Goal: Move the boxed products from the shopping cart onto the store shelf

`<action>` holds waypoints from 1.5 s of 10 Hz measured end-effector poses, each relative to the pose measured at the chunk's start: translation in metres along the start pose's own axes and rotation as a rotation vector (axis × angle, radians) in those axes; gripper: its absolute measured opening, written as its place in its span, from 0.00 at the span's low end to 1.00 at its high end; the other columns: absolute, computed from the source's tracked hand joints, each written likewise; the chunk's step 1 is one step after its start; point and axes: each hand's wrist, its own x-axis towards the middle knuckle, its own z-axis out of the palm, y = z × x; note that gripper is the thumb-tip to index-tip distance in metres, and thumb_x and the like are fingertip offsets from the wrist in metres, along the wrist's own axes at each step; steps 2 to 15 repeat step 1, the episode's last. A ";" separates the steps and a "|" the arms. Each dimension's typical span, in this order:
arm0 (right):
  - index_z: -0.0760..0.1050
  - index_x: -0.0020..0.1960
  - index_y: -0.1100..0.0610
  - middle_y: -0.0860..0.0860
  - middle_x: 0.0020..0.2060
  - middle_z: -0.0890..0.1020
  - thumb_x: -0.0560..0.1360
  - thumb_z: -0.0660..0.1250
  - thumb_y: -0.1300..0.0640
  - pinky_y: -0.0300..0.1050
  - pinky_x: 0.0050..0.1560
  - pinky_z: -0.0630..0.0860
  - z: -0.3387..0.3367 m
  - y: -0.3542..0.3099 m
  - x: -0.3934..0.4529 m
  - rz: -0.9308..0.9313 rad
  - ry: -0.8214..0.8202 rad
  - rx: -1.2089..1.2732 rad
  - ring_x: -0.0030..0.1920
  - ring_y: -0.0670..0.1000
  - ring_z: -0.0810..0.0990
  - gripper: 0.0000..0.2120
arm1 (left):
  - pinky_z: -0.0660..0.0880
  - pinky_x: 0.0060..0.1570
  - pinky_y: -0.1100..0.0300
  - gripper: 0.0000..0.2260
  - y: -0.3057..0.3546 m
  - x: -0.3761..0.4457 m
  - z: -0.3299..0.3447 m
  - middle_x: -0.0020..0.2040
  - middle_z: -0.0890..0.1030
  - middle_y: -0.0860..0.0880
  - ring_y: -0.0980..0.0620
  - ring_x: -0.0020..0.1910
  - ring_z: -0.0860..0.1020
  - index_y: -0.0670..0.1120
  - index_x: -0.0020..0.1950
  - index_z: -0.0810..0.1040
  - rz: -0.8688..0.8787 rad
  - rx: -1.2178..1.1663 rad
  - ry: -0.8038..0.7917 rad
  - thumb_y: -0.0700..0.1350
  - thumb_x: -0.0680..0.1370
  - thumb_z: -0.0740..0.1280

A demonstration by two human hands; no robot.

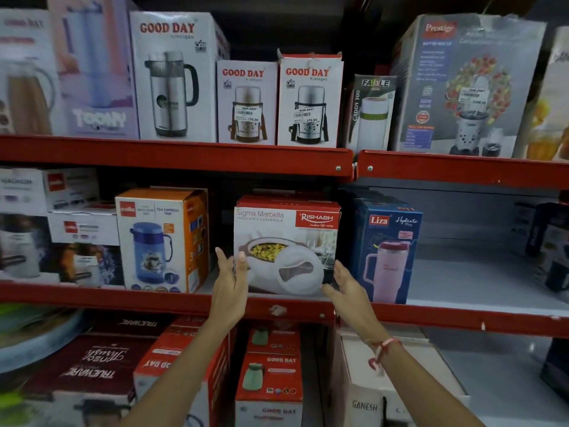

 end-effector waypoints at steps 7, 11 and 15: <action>0.53 0.78 0.53 0.51 0.74 0.66 0.77 0.65 0.58 0.42 0.70 0.63 0.004 -0.005 -0.007 -0.059 0.059 -0.037 0.69 0.48 0.69 0.34 | 0.56 0.69 0.56 0.37 -0.004 -0.005 -0.005 0.78 0.56 0.49 0.46 0.76 0.58 0.50 0.77 0.46 0.019 0.012 0.020 0.68 0.73 0.46; 0.53 0.78 0.53 0.51 0.74 0.66 0.77 0.65 0.58 0.42 0.70 0.63 0.004 -0.005 -0.007 -0.059 0.059 -0.037 0.69 0.48 0.69 0.34 | 0.56 0.69 0.56 0.37 -0.004 -0.005 -0.005 0.78 0.56 0.49 0.46 0.76 0.58 0.50 0.77 0.46 0.019 0.012 0.020 0.68 0.73 0.46; 0.53 0.78 0.53 0.51 0.74 0.66 0.77 0.65 0.58 0.42 0.70 0.63 0.004 -0.005 -0.007 -0.059 0.059 -0.037 0.69 0.48 0.69 0.34 | 0.56 0.69 0.56 0.37 -0.004 -0.005 -0.005 0.78 0.56 0.49 0.46 0.76 0.58 0.50 0.77 0.46 0.019 0.012 0.020 0.68 0.73 0.46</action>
